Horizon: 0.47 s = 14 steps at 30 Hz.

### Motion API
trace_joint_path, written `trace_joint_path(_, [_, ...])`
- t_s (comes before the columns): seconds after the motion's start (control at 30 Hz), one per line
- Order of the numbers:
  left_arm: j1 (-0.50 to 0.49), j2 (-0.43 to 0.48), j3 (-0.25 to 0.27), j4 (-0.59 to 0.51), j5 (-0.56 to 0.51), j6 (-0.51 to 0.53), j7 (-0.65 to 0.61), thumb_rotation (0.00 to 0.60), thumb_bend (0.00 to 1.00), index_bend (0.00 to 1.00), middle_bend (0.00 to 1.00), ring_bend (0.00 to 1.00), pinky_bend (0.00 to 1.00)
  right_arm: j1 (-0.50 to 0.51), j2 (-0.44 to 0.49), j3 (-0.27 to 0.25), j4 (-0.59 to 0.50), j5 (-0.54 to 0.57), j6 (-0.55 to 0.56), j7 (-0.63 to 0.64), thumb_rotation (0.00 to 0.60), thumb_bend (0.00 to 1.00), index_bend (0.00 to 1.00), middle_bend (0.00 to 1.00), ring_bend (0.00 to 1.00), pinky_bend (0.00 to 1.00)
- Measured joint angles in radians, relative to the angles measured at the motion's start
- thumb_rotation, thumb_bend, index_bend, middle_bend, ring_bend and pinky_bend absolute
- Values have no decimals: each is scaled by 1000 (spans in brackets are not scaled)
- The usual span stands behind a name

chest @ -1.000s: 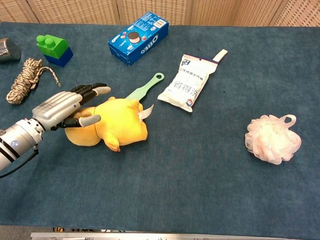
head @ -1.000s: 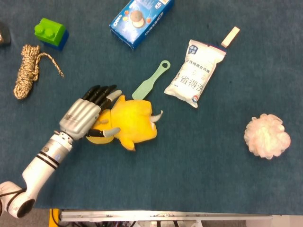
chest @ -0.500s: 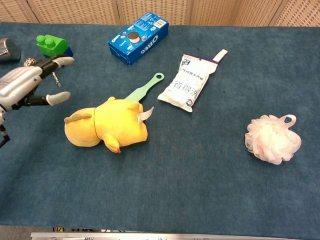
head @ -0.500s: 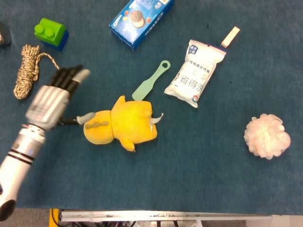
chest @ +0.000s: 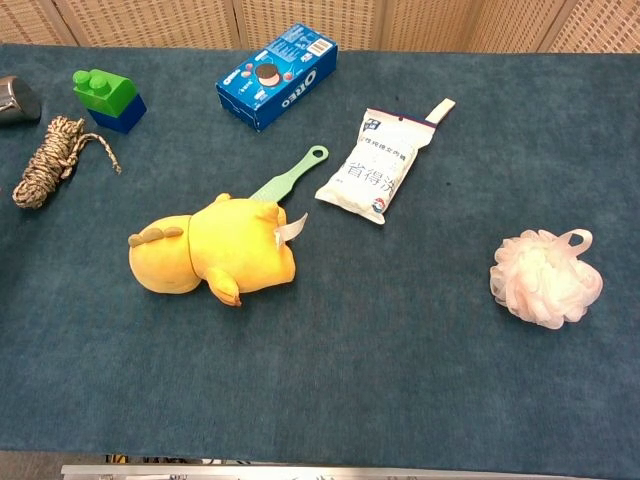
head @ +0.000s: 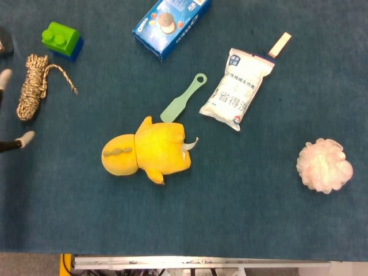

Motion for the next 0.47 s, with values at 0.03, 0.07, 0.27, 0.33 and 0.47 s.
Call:
trace_joint_path(0.03, [9, 5, -1, -4, -6, 5, 1, 600, 46, 0, 13, 34, 23, 1, -1, -2, 1, -2, -3, 4, 600, 0, 190, 199, 97, 124])
trace_joint_path(0.07, [18, 10, -1, -9, -11, 11, 2, 600, 46, 0, 13, 34, 23, 2, -2, -3, 3, -5, -4, 7, 600, 0, 190, 199, 97, 124])
trace_joint_path(0.27, [60, 35, 9, -35, -22, 28, 23, 600, 46, 0, 13, 34, 23, 5, -6, -9, 9, -29, 3, 24, 600, 0, 190, 200, 97, 123])
trace_joint_path(0.33, [70, 39, 13, -43, -15, 34, 25, 600, 46, 0, 13, 34, 24, 6, -7, -12, 9, -33, 2, 24, 600, 0, 190, 200, 97, 123])
trace_joint_path(0.47, [81, 39, 20, -55, 11, 49, 37, 600, 45, 0, 13, 34, 24, 9, -10, -16, 8, -35, -5, 24, 600, 0, 190, 200, 97, 123])
